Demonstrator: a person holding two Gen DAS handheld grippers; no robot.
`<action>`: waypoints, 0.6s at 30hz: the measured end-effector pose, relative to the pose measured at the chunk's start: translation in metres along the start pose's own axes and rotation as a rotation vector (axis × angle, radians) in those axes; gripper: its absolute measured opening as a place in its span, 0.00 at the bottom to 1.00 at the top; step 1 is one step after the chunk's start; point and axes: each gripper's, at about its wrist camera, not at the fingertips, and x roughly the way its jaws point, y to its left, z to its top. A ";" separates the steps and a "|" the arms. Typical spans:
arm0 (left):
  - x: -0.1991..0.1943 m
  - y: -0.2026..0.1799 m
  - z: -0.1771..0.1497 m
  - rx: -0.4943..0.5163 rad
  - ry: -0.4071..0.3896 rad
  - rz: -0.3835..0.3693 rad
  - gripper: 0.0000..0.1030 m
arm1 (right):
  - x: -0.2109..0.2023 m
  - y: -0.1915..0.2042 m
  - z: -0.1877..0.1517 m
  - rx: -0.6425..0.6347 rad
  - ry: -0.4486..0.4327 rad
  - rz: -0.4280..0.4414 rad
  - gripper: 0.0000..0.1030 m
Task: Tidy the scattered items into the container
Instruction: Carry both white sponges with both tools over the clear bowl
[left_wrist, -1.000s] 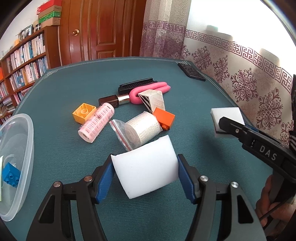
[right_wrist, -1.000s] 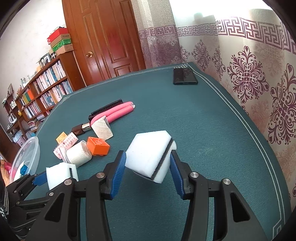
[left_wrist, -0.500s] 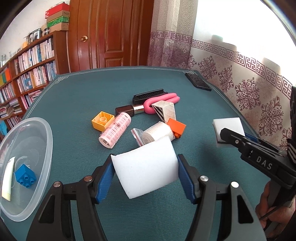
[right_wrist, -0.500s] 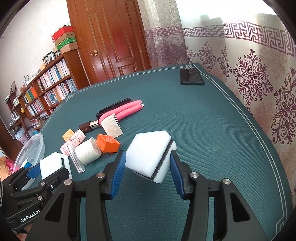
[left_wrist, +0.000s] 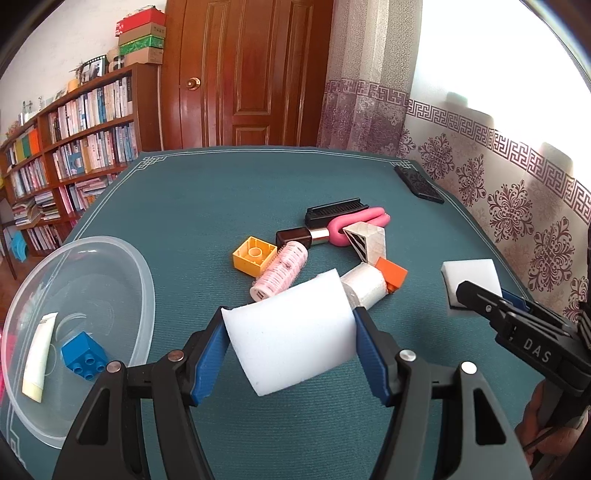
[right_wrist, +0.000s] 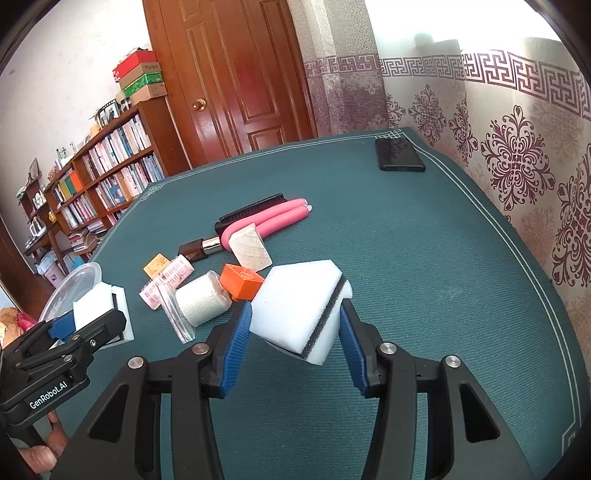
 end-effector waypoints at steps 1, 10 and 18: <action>-0.001 0.003 0.000 -0.003 -0.003 0.004 0.68 | 0.000 0.002 0.000 -0.001 0.000 0.003 0.49; -0.011 0.035 0.003 -0.046 -0.031 0.048 0.68 | 0.003 0.025 0.001 -0.019 0.003 0.035 0.49; -0.016 0.058 0.000 -0.064 -0.036 0.081 0.68 | 0.007 0.047 0.002 -0.033 0.003 0.069 0.49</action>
